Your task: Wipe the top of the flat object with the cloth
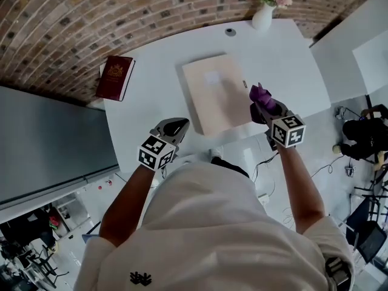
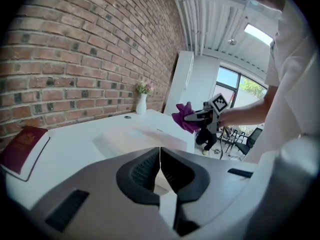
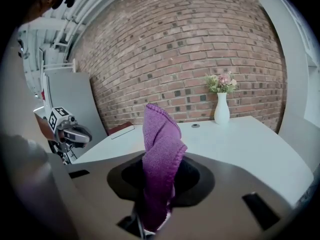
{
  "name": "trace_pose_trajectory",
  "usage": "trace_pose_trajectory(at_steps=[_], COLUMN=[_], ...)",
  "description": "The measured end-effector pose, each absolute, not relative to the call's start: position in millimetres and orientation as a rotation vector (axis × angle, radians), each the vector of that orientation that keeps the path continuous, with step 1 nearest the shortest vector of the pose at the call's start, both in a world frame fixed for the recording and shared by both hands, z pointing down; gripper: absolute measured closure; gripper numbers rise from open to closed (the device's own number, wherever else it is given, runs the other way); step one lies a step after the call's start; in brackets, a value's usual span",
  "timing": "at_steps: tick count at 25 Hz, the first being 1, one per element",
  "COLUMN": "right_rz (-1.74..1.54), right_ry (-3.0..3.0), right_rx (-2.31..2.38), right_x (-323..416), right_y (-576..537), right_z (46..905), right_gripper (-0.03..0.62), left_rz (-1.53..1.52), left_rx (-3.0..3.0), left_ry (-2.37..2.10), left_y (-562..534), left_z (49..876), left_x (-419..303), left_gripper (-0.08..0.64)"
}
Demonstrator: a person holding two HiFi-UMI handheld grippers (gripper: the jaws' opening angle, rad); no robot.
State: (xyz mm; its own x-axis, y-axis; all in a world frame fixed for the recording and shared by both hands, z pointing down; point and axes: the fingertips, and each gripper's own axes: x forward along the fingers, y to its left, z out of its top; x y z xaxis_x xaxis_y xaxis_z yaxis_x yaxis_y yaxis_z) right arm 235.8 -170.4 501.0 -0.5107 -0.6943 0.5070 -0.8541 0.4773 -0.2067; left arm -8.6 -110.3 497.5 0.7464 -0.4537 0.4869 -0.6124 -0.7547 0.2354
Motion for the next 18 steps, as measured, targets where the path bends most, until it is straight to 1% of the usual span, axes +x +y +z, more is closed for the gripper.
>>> trace_pose_trajectory(at_steps=[9, 18], right_rz=[0.625, 0.665], right_ry=[-2.4, -2.427], right_rx=[1.373, 1.318], right_x=[181, 106], right_y=[-80, 0], right_z=[460, 445], right_gripper=[0.463, 0.463], left_rz=[0.469, 0.371], left_rx=[2.606, 2.571], left_ry=[-0.803, -0.758], left_y=[-50, 3], left_z=[436, 406], left_x=[-64, -102], left_gripper=[0.535, 0.535])
